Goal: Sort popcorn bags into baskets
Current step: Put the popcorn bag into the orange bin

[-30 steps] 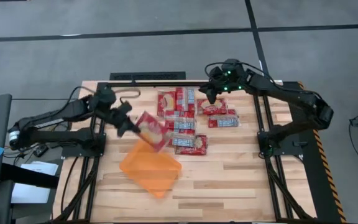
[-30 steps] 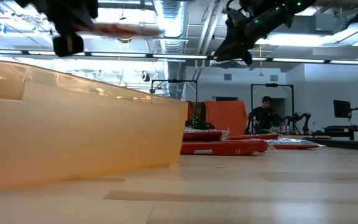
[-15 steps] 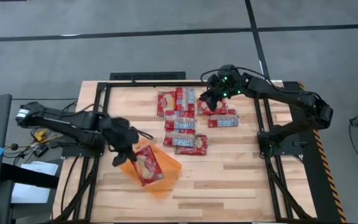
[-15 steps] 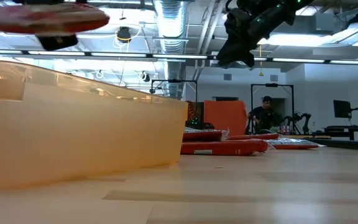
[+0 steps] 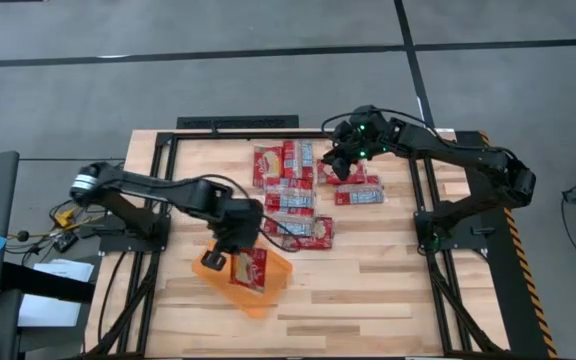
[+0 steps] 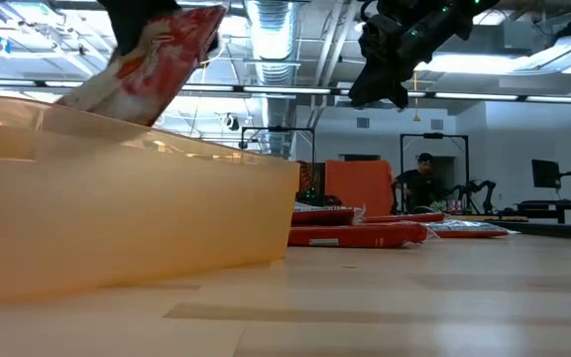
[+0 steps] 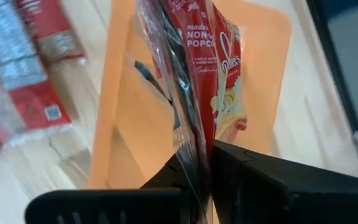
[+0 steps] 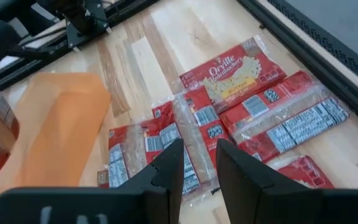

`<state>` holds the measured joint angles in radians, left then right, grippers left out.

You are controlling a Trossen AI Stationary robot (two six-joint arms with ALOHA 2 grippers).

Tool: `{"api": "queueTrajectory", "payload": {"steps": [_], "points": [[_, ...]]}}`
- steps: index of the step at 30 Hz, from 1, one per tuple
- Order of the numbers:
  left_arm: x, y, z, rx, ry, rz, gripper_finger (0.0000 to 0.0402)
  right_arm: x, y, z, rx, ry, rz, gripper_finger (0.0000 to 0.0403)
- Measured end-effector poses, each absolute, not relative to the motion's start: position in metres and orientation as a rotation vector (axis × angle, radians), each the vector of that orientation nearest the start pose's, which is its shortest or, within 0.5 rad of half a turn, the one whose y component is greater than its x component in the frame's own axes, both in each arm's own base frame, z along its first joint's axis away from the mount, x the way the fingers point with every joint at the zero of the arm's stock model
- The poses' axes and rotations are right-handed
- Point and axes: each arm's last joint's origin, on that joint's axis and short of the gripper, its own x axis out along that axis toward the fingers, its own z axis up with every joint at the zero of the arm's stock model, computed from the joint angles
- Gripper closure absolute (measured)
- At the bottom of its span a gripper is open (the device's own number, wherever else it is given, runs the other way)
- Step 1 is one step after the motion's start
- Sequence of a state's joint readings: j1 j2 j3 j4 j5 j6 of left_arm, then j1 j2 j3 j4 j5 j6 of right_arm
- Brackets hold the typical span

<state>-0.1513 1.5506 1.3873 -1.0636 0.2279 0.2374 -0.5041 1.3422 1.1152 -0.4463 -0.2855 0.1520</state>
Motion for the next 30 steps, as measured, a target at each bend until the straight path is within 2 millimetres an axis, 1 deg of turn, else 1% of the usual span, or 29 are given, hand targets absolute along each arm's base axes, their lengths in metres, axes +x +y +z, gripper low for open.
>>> {"api": "queueTrajectory", "payload": {"steps": [3,5,8,11,15,20,22,25,28,30], "points": [[0.308,-0.054,0.287,0.228,1.239,-0.535,0.0388,0.255,-0.131,0.303,0.410,0.620,-0.258,0.0284],[0.314,-0.055,0.278,0.261,1.273,-0.568,0.0388,0.254,-0.131,0.303,0.412,0.630,-0.258,0.0284],[0.322,-0.057,0.262,0.304,1.317,-0.616,0.0388,0.254,-0.131,0.302,0.413,0.635,-0.258,0.0284],[0.326,-0.058,0.252,0.335,1.335,-0.657,0.0377,0.254,-0.131,0.302,0.414,0.639,-0.258,0.0284],[0.329,-0.059,0.251,0.338,1.315,-0.652,0.0340,0.254,-0.131,0.302,0.415,0.639,-0.258,0.0284],[0.335,-0.058,0.255,0.308,1.258,-0.596,0.0271,0.253,-0.130,0.302,0.416,0.644,-0.258,0.0284],[0.337,-0.058,0.255,0.295,1.248,-0.532,0.0243,0.253,-0.130,0.301,0.418,0.648,-0.258,0.0284],[0.338,-0.055,0.259,0.253,1.282,-0.376,0.0211,0.253,-0.130,0.301,0.418,0.648,-0.258,0.0284],[0.337,-0.050,0.268,0.171,1.334,-0.139,0.0195,0.253,-0.130,0.301,0.419,0.650,-0.258,0.0284],[0.333,-0.047,0.269,0.053,1.372,0.029,0.0194,0.253,-0.130,0.301,0.421,0.656,-0.258,0.0284]]}}
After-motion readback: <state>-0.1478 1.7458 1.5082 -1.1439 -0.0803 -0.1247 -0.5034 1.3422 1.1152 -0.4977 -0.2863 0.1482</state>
